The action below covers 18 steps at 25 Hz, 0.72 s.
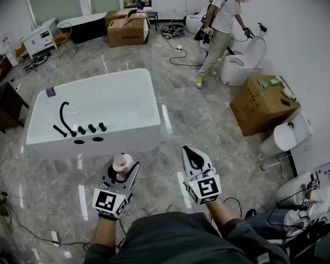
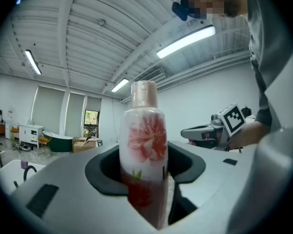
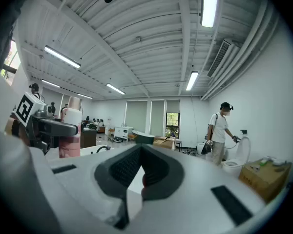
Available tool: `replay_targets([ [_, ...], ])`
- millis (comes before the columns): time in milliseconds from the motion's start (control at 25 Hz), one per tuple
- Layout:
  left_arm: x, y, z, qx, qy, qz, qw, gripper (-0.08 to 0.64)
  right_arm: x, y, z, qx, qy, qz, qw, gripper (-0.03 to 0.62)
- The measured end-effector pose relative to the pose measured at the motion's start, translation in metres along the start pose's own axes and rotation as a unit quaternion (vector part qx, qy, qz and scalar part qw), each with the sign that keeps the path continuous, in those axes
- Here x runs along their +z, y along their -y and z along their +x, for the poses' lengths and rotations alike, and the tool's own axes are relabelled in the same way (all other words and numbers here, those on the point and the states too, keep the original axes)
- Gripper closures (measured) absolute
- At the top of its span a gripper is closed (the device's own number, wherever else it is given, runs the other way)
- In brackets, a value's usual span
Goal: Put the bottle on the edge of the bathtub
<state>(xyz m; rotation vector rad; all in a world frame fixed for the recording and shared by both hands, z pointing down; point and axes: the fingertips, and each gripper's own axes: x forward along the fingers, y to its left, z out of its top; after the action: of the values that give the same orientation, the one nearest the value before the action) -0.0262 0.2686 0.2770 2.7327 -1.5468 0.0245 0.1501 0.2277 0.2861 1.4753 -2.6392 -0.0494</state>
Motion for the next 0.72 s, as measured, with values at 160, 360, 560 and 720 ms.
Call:
replay_targets([
  [160,0.003,0.001,0.004,0.005,-0.004,0.004,1.0000,0.334,0.004,0.004,0.000,0.009,-0.001,-0.002,1.000,0.592],
  [360,-0.001,0.006,0.006,0.011,-0.010,0.006,0.9999,0.333,-0.002,0.005,-0.004,0.019,0.003,0.012,1.000,0.592],
  [560,-0.006,0.007,0.016,0.014,-0.014,0.004,0.9998,0.333,-0.010,0.013,-0.005,0.036,0.002,0.027,0.999,0.592],
  [720,-0.016,0.012,0.025,0.025,-0.018,-0.003,0.9995,0.333,-0.037,0.015,-0.007,0.061,-0.025,0.028,0.997,0.592],
])
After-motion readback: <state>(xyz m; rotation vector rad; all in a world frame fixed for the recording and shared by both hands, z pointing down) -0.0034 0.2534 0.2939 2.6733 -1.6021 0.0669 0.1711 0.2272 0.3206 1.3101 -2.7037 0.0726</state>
